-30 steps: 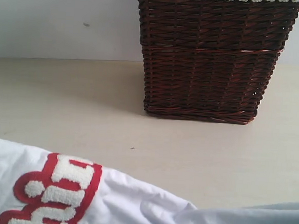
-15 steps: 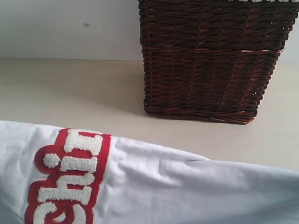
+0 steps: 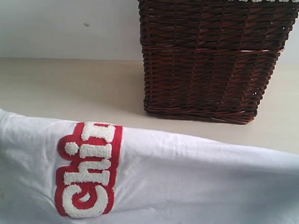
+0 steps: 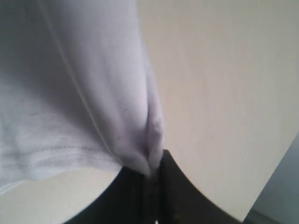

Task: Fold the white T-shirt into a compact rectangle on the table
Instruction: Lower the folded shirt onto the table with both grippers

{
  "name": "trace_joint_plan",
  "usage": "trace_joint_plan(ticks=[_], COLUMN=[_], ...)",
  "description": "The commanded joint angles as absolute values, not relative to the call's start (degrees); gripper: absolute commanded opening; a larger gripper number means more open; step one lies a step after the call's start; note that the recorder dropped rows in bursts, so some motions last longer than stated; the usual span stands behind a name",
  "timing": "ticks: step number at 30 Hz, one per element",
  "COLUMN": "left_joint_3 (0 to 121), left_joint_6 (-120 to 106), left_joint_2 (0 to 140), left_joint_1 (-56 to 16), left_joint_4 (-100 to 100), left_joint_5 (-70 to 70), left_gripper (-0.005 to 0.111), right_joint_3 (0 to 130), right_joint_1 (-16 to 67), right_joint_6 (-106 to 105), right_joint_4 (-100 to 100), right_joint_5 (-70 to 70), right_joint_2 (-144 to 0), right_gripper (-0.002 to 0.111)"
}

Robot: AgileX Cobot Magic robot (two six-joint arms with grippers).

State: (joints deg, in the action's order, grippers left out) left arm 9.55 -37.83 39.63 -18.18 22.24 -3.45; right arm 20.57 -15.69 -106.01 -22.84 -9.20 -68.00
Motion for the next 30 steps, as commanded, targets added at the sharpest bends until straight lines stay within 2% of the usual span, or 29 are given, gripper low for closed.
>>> trace_joint_plan(ticks=[1, 15, 30], left_joint_3=[9.55, 9.55, 16.7], left_joint_6=[-37.1, -37.1, -35.29], left_joint_2=[45.99, 59.19, 76.87], left_joint_1=[-18.28, -18.28, -18.28], left_joint_4=[23.07, 21.28, 19.27], left_joint_5=[-9.7, -21.97, -23.41], left_gripper=[0.0, 0.0, 0.0], right_joint_3=[20.5, 20.5, 20.5], right_joint_1=[-15.67, -15.67, -15.67], right_joint_6=[-106.34, -106.34, -106.24], right_joint_4=[-24.07, -24.07, -23.64], right_joint_5=[-6.02, 1.59, 7.96], right_joint_2=[-71.81, -80.15, -80.99], right_gripper=[0.0, 0.0, 0.0])
